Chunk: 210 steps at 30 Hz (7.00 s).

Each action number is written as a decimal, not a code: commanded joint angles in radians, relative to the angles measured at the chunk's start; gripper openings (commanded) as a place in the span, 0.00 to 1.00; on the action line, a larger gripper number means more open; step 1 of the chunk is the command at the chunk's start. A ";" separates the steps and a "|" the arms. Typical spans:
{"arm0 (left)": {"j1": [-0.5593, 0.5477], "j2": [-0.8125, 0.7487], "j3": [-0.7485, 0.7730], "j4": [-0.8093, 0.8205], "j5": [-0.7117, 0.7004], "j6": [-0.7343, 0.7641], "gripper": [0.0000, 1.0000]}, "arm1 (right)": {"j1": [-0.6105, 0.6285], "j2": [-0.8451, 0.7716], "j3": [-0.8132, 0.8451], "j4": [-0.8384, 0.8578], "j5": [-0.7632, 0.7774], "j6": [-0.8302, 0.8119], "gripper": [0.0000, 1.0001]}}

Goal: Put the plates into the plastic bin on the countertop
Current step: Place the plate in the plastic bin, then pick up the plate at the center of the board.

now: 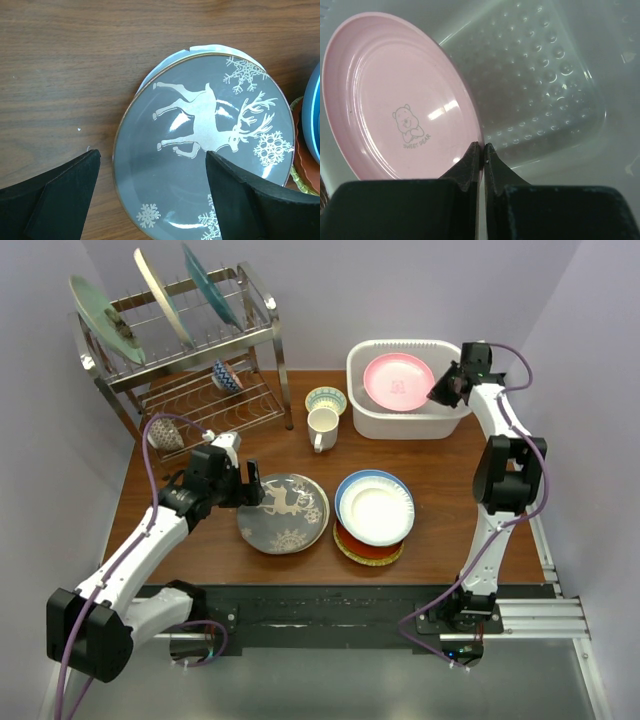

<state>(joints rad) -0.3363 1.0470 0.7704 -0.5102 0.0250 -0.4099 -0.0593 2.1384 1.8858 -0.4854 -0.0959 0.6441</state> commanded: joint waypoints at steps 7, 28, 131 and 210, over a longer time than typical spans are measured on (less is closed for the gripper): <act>0.000 -0.022 -0.005 0.033 0.006 0.014 0.90 | 0.000 0.032 0.085 0.004 -0.022 -0.012 0.00; 0.000 -0.039 -0.011 0.039 0.012 0.014 0.90 | -0.002 0.055 0.102 0.008 -0.087 -0.024 0.36; 0.002 -0.024 -0.006 0.032 -0.022 0.011 0.91 | 0.782 -0.643 -0.874 0.354 -0.225 0.014 0.64; 0.002 0.045 -0.006 0.041 0.007 0.016 0.91 | 0.786 -0.611 -0.916 0.229 -0.133 -0.040 0.49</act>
<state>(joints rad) -0.3363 1.0916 0.7544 -0.4873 0.0189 -0.4011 0.7242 1.5043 0.9749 -0.2703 -0.2443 0.6209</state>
